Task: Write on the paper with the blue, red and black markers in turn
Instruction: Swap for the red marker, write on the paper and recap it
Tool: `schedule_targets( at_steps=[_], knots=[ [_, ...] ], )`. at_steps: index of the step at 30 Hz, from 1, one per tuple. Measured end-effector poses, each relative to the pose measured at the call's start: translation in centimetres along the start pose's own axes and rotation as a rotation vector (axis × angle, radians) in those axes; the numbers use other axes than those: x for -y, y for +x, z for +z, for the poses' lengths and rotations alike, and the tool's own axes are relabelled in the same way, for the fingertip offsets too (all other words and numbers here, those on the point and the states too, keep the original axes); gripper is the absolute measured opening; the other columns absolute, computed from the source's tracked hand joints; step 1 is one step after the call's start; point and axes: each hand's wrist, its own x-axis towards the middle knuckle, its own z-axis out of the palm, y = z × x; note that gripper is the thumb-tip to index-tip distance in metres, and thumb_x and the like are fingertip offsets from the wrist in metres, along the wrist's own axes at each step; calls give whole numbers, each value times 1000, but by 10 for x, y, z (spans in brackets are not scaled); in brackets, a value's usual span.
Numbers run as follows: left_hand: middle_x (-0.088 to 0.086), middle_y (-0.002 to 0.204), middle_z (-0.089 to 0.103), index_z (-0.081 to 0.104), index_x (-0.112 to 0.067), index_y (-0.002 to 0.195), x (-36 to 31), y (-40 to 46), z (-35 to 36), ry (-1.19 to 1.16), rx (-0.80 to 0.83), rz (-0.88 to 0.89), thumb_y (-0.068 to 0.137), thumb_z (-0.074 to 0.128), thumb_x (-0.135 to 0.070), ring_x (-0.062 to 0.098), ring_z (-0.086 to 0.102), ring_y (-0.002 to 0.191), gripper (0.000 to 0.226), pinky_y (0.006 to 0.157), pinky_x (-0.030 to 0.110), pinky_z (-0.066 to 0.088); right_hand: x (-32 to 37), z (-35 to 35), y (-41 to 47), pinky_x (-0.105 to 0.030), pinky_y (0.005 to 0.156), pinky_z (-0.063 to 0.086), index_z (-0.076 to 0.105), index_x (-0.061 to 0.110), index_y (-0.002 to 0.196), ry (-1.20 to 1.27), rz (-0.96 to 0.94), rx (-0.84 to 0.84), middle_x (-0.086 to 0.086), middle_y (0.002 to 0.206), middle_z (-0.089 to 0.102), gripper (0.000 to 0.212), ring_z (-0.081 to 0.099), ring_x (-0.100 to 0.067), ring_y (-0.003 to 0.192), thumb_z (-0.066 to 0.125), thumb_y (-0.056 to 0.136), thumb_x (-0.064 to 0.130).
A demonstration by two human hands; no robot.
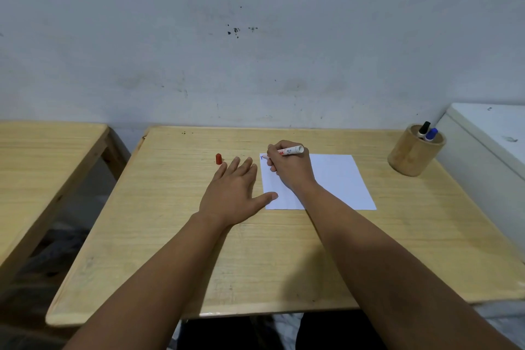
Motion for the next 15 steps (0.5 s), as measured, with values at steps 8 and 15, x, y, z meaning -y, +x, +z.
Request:
schedule_targets(
  at_steps=[8, 15],
  knots=[
    [-1, 170, 25, 37, -20, 158, 0, 0, -1, -6, -1, 1, 87, 36, -83, 21, 13, 159, 95, 129, 44, 10, 3, -1, 1, -33, 60, 54, 67, -2, 77, 63, 47, 7, -11, 74, 78, 30, 68, -19, 61, 67, 91, 25],
    [1, 165, 36, 51, -19, 147, -3, -2, -4, -30, -22, 5, 85, 44, -83, 24, 21, 157, 89, 126, 45, 19, 37, -21, 6, -26, 47, 41, 66, 10, 89, 255, 27, -109, -4, 69, 66, 28, 56, -17, 53, 78, 96, 34]
  ],
)
